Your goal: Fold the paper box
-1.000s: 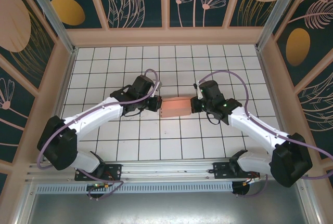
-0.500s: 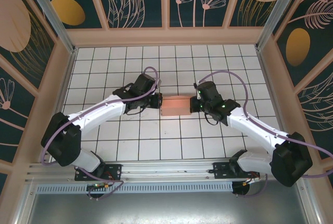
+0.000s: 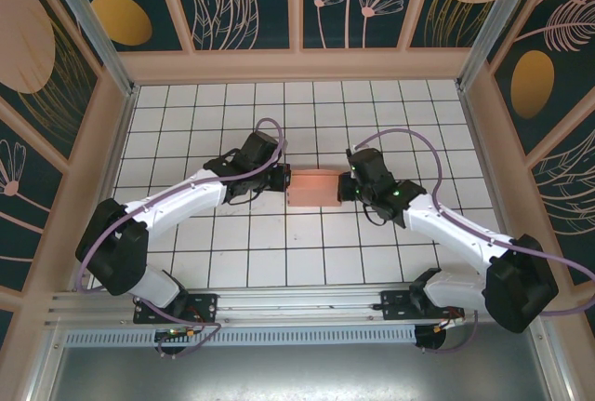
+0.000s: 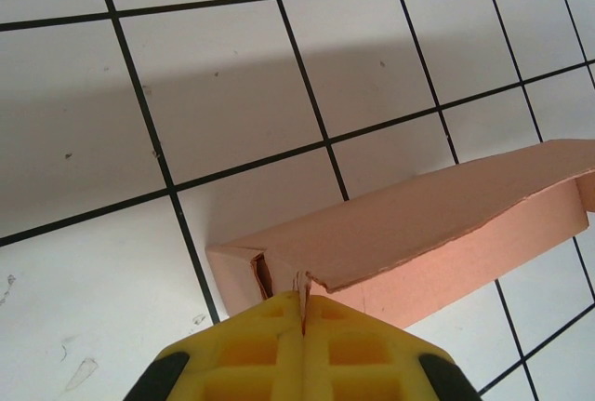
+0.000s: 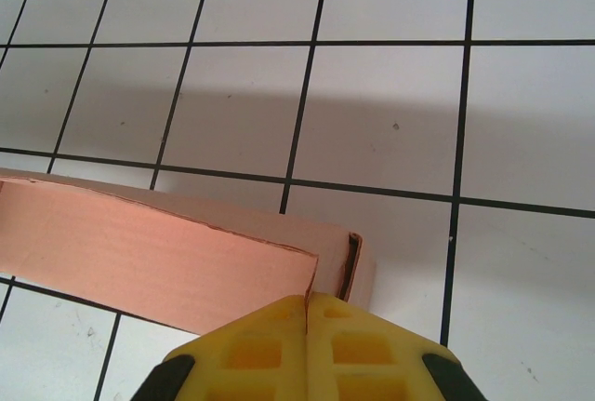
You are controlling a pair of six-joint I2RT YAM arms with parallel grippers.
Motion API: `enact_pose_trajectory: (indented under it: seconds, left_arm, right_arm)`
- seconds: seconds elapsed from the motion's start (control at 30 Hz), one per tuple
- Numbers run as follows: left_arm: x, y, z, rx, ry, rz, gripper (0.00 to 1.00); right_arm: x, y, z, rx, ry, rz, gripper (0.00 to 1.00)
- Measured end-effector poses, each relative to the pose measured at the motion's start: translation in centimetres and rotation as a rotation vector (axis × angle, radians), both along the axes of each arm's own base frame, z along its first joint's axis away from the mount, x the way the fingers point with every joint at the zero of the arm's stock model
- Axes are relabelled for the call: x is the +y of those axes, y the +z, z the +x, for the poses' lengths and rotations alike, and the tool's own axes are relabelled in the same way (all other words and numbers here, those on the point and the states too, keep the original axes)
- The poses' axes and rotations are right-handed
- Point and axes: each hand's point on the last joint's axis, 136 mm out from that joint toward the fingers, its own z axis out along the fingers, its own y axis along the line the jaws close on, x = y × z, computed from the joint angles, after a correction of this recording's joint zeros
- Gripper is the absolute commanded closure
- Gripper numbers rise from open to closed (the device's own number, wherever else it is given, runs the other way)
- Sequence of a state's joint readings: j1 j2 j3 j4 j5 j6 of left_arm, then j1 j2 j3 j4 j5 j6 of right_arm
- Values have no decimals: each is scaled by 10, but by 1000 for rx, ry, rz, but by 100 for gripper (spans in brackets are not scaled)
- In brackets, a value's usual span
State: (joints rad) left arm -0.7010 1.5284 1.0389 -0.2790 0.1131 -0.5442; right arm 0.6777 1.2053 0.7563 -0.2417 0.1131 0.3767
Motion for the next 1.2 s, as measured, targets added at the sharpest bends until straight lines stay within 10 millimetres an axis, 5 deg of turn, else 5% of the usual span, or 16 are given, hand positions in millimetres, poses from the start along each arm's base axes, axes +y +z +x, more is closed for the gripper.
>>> enact_pose_trajectory:
  seconds: [0.47, 0.83, 1.0, 1.2]
  left_arm:
    - [3, -12, -1, -59, 8, -38, 94]
    - [-3, -13, -5, -78, -10, -47, 91]
    - [-4, -14, -6, -84, -20, -44, 91]
    - [-4, -14, -7, -85, -26, -42, 90]
  right_arm:
    - [2, -16, -16, -75, 30, 33, 99]
    - [9, 5, -29, -146, 88, 92, 34]
    - [4, 40, -27, -237, 62, 173, 27]
    - [-29, 48, 7, -148, -158, 278, 30]
